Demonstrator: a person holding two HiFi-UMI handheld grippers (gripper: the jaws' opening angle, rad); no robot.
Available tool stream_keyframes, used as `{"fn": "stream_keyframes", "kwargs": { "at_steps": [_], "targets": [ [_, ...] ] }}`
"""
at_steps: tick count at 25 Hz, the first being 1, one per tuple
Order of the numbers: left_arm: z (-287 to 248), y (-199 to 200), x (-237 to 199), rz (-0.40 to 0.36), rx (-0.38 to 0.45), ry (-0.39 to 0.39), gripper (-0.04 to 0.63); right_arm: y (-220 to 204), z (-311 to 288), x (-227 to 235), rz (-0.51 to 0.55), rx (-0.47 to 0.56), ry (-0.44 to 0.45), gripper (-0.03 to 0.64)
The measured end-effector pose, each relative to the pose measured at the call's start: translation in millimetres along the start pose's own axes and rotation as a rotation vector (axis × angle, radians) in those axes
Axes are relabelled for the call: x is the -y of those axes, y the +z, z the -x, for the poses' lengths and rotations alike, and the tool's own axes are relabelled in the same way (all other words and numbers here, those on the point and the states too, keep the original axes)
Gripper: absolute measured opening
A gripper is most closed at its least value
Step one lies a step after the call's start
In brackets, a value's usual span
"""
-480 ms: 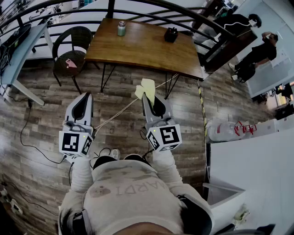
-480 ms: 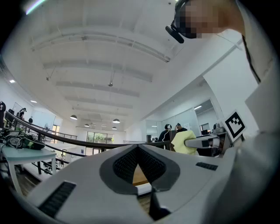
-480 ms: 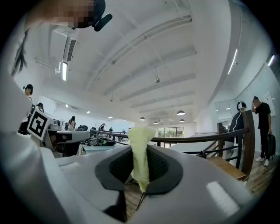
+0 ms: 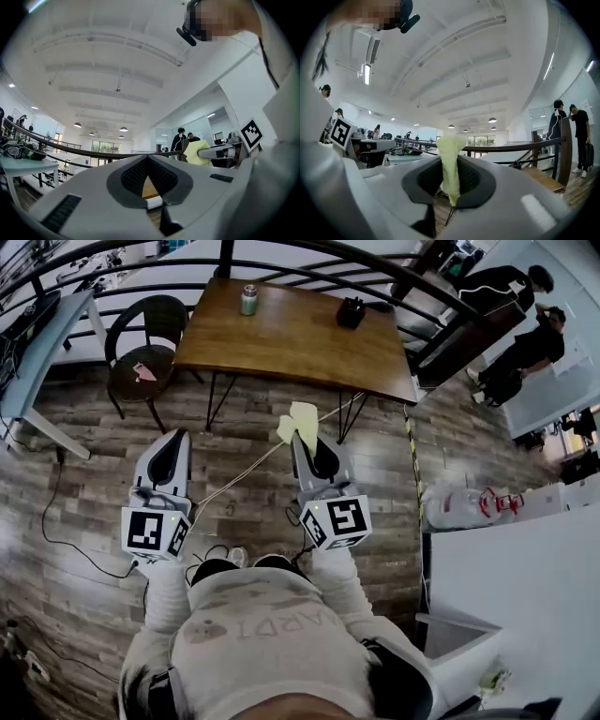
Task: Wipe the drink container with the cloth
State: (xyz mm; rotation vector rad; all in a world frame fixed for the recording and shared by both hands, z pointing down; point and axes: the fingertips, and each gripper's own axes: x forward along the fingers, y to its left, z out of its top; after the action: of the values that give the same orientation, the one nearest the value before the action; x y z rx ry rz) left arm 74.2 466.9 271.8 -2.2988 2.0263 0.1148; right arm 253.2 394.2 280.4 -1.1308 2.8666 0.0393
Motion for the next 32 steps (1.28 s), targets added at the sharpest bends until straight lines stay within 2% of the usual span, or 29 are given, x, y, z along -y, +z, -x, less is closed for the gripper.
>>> {"fn": "stream_keyframes", "kwargs": {
  "at_steps": [5,16,21,32],
  "targets": [
    [0.4,-5.9,-11.6,0.002,0.004,-0.007,0.005,-1.6,-5.4,-2.5,-0.028,0.034,-0.020,0.063],
    [-25.5,-18.6,-34.3,0.026,0.002,-0.026,0.005,-12.1,-36.3,7.9,-0.023,0.015,-0.034,0.064],
    [-64.1,-22.9,-53.0,0.027,0.006,-0.010,0.005,-15.8,-76.4,29.6,-0.017,0.016,-0.014,0.064],
    [-185.3,-21.2,-88.9,0.022,0.030,0.017,0.006,-11.3,-187.1,100.6,-0.013,0.021,0.044,0.063]
  ]
}}
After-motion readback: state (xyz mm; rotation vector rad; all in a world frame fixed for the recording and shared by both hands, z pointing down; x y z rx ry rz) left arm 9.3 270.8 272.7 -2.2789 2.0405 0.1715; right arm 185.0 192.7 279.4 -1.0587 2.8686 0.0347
